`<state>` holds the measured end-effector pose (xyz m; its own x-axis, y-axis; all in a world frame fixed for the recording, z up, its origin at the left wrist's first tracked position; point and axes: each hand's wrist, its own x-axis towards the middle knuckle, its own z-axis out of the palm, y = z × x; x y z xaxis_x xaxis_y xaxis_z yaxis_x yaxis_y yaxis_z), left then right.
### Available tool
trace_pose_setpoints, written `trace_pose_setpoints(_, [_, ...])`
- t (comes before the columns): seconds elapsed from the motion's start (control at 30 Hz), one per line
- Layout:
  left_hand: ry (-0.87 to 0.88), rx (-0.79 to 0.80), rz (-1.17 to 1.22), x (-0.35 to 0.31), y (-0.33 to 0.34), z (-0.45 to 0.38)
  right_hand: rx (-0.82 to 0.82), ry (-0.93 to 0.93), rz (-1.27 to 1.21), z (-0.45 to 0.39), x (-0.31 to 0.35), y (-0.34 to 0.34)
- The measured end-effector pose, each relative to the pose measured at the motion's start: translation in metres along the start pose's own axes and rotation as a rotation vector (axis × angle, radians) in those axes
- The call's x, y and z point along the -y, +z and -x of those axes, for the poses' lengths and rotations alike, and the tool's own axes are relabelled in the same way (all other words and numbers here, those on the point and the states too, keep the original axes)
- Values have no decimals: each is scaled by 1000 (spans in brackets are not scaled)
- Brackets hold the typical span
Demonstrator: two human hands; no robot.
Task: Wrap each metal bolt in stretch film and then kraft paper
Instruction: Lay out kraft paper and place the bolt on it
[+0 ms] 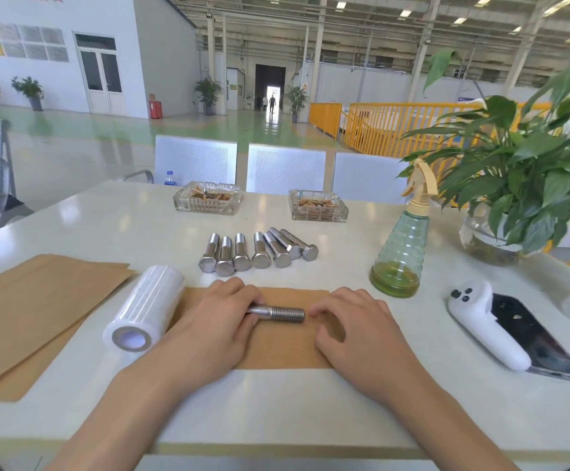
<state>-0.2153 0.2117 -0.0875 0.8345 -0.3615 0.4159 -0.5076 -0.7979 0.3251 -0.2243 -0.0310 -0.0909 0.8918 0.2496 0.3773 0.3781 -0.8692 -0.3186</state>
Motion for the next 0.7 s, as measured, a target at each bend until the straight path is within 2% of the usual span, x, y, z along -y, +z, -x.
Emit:
trace_pose_setpoints(0.13, [-20, -33, 15, 0, 0, 3, -8, -13, 10, -1, -1, 1])
trace_pose_setpoints(0.2, [-30, -45, 10, -3, 0, 4, -84, -22, -24, -3, 1, -1])
trace_pose_setpoints(0.23, [-34, -53, 8, -4, 0, 4, -184, 0, -96, -5, 2, -4])
trace_pose_setpoints(0.3, [-39, -56, 13, -5, -1, 4, -491, 76, -270, -8, 0, -19])
trace_pose_setpoints(0.37, [-45, -54, 21, -7, -1, 5, -777, 148, -317, -16, -6, -42])
trace_pose_setpoints(0.43, [-48, -56, 25, -8, -2, 6, -918, 242, -324, -28, -19, -66])
trace_pose_setpoints(0.5, [-50, -47, 25, -8, -2, 6, -903, 368, -357, -44, -33, -85])
trace_pose_setpoints(0.6, [-64, -39, 37, -10, -3, 6, -762, 552, -407, -68, -51, -99])
trace_pose_setpoints(0.7, [-71, -23, 41, -11, -5, 6, -606, 668, -595, -86, -65, -102])
